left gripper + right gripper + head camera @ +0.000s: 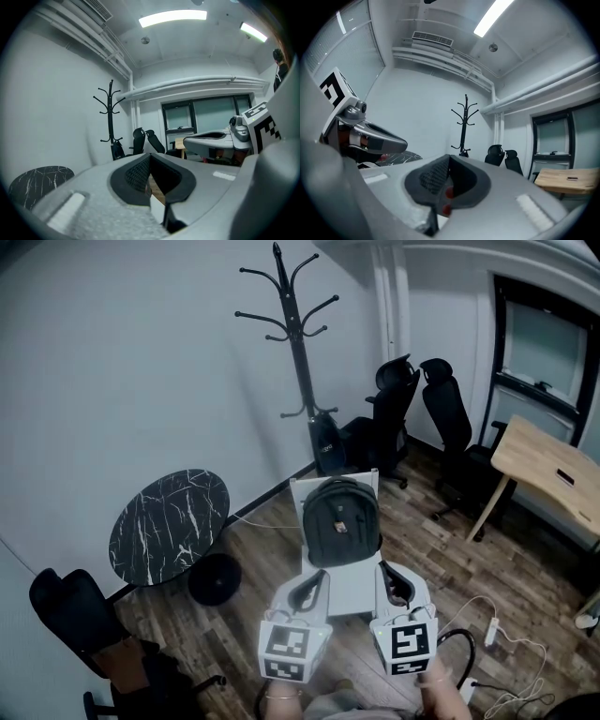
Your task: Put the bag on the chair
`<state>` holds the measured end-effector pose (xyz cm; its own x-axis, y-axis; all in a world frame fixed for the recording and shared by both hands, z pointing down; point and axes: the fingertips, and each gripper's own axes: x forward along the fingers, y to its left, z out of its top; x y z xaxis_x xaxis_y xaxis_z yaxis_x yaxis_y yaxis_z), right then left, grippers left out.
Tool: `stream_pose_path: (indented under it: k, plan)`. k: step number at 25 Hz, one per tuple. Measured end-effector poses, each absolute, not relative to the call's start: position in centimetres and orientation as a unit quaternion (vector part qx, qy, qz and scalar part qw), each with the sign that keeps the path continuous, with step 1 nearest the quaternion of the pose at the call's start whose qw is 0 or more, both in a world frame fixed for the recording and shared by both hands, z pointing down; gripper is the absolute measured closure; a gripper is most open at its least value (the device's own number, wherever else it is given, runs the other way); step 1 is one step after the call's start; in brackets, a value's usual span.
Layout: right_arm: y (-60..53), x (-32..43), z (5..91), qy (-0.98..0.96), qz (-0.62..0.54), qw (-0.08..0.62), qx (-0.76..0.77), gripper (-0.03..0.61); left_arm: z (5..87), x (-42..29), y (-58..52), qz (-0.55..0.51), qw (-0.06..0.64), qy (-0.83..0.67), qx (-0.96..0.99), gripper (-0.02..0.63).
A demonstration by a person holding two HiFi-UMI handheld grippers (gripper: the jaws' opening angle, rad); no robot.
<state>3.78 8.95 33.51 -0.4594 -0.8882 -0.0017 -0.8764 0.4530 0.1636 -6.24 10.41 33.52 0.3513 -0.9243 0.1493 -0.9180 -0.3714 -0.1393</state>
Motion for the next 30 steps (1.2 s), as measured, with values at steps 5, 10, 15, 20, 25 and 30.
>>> stream_pose_path:
  k: [5,10,15,20,25,30]
  plan:
    - [11.9,5.7,33.7,-0.853,-0.072,0.041,0.515,0.575,33.5,-4.7,13.4,-0.103,0.016,0.57,-0.815,0.603]
    - [14.6,7.1,33.7,-0.853,-0.076,0.04,0.515,0.575,33.7,-3.0,16.4,-0.107,0.017,0.569,-0.815,0.603]
    - [17.3,8.7,33.7,-0.854,-0.075,0.047,0.513,0.575,33.9,-1.7,19.2,-0.103,0.012,0.574,-0.812,0.603]
    - [19.3,10.2,33.8,-0.856,-0.077,0.043,0.51,0.575,34.2,-0.2,21.1,-0.103,0.009,0.577,-0.81,0.603]
    - [20.0,11.3,34.0,-0.857,-0.073,0.046,0.507,0.575,34.3,1.1,21.9,-0.11,0.011,0.575,-0.811,0.603]
    - [19.5,11.6,33.8,-0.858,-0.074,0.047,0.506,0.575,33.9,1.9,21.3,-0.117,0.017,0.57,-0.813,0.603]
